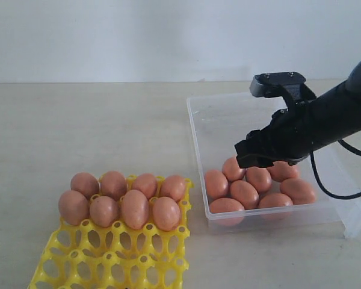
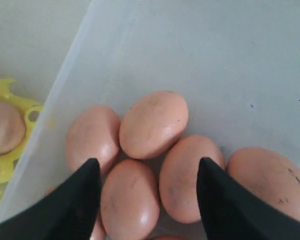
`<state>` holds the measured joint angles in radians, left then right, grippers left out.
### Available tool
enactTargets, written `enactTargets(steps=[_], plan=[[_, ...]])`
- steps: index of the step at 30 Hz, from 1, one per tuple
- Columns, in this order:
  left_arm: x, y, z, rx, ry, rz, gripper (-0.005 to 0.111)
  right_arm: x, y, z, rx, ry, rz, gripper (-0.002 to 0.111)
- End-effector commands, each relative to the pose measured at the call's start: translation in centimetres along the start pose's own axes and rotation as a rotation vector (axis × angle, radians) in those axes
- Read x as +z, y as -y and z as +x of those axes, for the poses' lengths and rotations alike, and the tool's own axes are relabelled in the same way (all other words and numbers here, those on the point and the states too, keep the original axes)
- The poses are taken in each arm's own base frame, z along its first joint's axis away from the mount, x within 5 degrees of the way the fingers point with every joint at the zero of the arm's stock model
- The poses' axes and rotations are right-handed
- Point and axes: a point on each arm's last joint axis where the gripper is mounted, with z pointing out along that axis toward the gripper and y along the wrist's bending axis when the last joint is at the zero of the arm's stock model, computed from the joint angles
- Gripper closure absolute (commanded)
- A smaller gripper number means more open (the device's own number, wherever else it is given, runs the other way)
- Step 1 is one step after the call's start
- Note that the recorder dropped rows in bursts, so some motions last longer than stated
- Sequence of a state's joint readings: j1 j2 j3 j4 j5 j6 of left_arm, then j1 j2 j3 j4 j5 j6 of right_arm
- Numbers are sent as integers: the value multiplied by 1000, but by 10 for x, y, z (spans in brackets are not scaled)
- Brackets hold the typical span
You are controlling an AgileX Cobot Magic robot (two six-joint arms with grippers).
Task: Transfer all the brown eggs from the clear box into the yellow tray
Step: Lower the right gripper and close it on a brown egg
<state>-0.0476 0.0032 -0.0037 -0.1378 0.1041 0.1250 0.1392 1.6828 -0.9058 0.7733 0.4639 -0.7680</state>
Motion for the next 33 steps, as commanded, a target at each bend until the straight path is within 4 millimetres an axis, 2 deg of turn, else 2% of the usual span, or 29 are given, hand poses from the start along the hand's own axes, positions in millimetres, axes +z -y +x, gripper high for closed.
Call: enactTargets(steps=[1,9,18,27,30,33], plan=[[0,0,1,3,5,-3,103,9,4,4,38,-134,6,55],[0,0,1,3,5,-3,103,33,17,12,53,-163,59,56],[0,0,1,3,-2,-2,103,35,22,5,45,-83,111,56],[0,0,1,3,1,-3,103,54,27,16,79,-150,100,56],[0,0,1,3,1,-3,103,55,28,16,82,-137,109,56],[0,0,1,3,1,-3,103,55,28,15,82,-135,111,64]])
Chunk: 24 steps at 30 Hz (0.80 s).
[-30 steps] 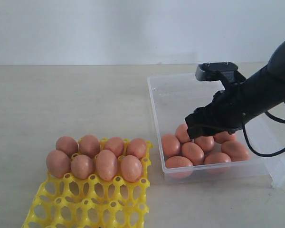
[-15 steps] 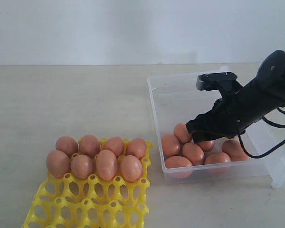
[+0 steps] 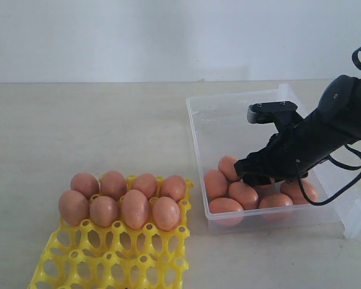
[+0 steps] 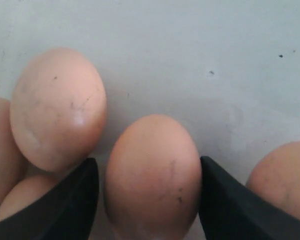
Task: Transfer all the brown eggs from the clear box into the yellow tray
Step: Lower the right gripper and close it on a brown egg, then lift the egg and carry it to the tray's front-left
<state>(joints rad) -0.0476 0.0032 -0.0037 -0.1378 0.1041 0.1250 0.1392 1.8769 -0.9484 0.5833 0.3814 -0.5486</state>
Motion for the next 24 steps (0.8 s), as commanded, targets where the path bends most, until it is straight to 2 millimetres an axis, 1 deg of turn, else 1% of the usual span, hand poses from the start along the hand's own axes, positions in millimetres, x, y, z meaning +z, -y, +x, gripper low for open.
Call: enactTargets(steps=[1,6,7,10,13,19,21,23,24], plan=[[0,0,1,3,1,-3,103,3,1,1,-3,-6,3,70],[0,0,1,3,1,-3,103,3,1,1,-3,-4,3,105],[0,0,1,3,1,-3,103,3,1,1,-3,-2,4,109],[0,0,1,3,1,-3,103,-4,1,-4,-8,38,16,108],[0,0,1,3,1,-3,103,-21,0,-14,-11,129,40,108],[0,0,1,3,3,-3,103,-73,-7,-40,-7,434,115,108],[0,0,1,3,3,-3,103,-89,-17,-47,-40,576,161,108],[0,0,1,3,3,-3,103,-101,-35,-55,-96,726,198,108],[0,0,1,3,3,-3,103,-103,-48,-57,-140,781,200,108]])
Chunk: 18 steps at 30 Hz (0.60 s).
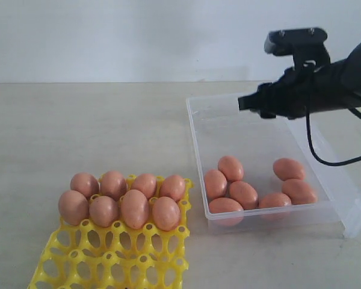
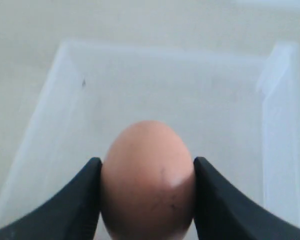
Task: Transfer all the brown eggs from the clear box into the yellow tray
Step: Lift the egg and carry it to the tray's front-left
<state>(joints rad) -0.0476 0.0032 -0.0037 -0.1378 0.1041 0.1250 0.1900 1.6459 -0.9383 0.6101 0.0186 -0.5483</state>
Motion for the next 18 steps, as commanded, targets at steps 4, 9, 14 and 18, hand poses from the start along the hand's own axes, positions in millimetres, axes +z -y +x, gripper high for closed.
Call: enactTargets(steps=[4,9,14,18], plan=[[0,0,1,3,3,-3,103,-26,-83,-33,-248,484,-70,108],[0,0,1,3,3,-3,103,-27,-164,-8,-312,595,-473,108],[0,0,1,3,3,-3,103,-27,-213,31,-269,466,-819,108],[0,0,1,3,3,-3,103,-22,-229,54,-201,351,-970,108]])
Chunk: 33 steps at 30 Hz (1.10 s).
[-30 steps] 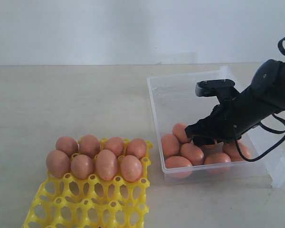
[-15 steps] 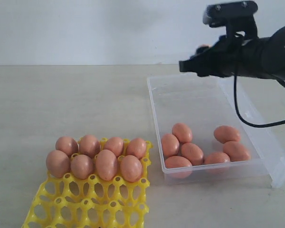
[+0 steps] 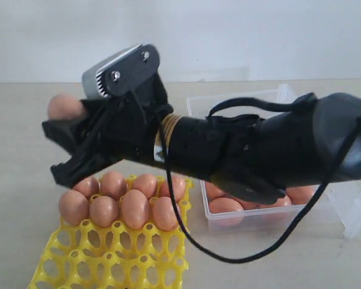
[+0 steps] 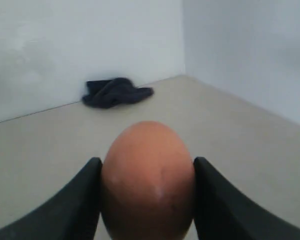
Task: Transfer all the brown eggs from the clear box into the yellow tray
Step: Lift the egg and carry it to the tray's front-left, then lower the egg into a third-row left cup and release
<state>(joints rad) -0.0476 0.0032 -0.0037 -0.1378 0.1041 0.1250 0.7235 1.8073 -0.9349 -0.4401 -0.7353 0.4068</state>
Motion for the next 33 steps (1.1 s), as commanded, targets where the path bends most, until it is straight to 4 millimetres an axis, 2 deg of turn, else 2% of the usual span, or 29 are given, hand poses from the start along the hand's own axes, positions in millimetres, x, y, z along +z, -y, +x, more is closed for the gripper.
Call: enactTargets(steps=[1,5,8,15,22,27,33], plan=[[0,0,1,3,3,-3,103,8,-21,23,125,-26,-186,108],[0,0,1,3,3,-3,103,16,-38,44,128,-57,-249,108],[0,0,1,3,-1,-3,103,19,-44,56,114,-84,-262,108],[0,0,1,3,-1,-3,103,25,-40,85,164,-147,-231,108],[0,0,1,3,1,-3,103,27,-34,96,238,-195,-167,108],[0,0,1,3,1,-3,103,25,-30,112,221,-357,-75,108],[0,0,1,3,1,-3,103,25,-32,111,184,-346,-107,108]])
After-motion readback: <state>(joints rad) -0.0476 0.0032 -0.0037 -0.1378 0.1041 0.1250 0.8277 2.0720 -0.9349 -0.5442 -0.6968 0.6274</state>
